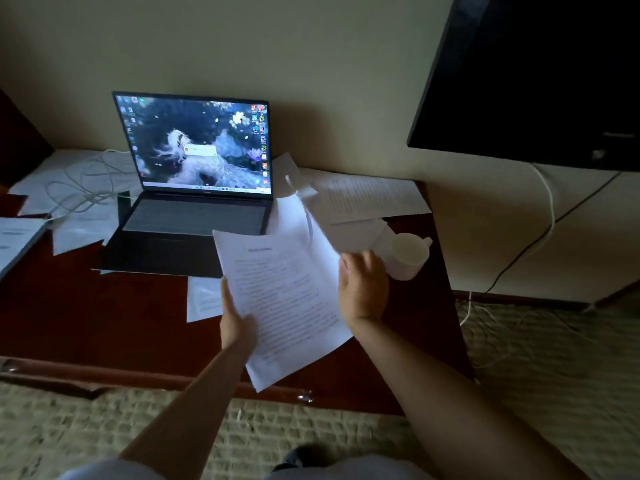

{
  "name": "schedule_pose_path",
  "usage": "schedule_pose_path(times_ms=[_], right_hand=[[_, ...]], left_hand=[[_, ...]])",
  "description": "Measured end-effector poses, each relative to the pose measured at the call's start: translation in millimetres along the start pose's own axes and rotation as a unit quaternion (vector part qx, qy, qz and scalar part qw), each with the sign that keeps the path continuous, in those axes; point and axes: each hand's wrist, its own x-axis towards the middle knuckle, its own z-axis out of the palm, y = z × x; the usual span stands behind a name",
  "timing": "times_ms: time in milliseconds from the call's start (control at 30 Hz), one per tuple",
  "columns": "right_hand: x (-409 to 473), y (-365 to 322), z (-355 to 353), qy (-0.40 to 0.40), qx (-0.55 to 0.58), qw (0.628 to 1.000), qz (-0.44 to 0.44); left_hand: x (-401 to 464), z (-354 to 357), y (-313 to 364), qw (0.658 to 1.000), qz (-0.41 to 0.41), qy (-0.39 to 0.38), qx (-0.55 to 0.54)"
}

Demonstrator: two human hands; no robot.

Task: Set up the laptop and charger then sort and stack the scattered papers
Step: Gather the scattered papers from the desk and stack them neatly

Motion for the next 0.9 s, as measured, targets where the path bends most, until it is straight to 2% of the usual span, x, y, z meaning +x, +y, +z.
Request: schedule_pose_path(times_ms=[33, 100, 167, 233, 333, 467, 600, 700, 800, 900], right_hand=[[-4.7, -5.5, -3.2, -0.043, 0.020, 0.997, -0.064], [-19.6, -16.9, -8.7, -0.192, 0.084, 0.968, -0.136], [-37.9, -22.4, -12.6, -0.378, 0.136, 0.909, -0.116], [-55.0, -21.4, -13.0, -0.466, 0.167, 0.866, -0.078], [-67.4, -19.0, -17.1, -0.509, 0.200, 0.837, 0.014], [-75.1, -21.3, -17.3, -0.584, 0.226, 0.775, 0.087], [-81.9, -14.9, -9.6, -0.607, 0.246, 0.732, 0.189], [-82.6, -8.7, -3.5, -0.588, 0.253, 0.732, 0.233], [-83.9, -7.1, 3.3, -0.545, 0.261, 0.759, 0.242], [-89.4, -4.6, 8.8, -0.532, 0.283, 0.761, 0.240]], left_hand=[[-4.7, 1.2, 2.9, 1.000, 0.002, -0.005, -0.010], [-10.5, 4.8, 3.4, 1.000, -0.008, -0.001, -0.022], [-17.2, 6.8, 2.0, 0.999, -0.012, 0.020, -0.023], [-26.1, 7.0, -1.6, 0.999, -0.010, 0.024, -0.036], [-39.1, 6.1, -12.3, 0.997, -0.042, 0.034, -0.054], [-49.1, 4.4, -28.4, 0.985, -0.119, 0.051, -0.112], [-56.9, 0.8, -29.8, 0.990, -0.098, 0.053, -0.089], [-61.5, 3.3, -25.6, 0.987, -0.102, 0.062, -0.111], [-63.9, 8.5, -23.2, 0.978, -0.145, 0.018, -0.150], [-61.0, 12.4, -30.0, 0.965, -0.174, -0.011, -0.198]])
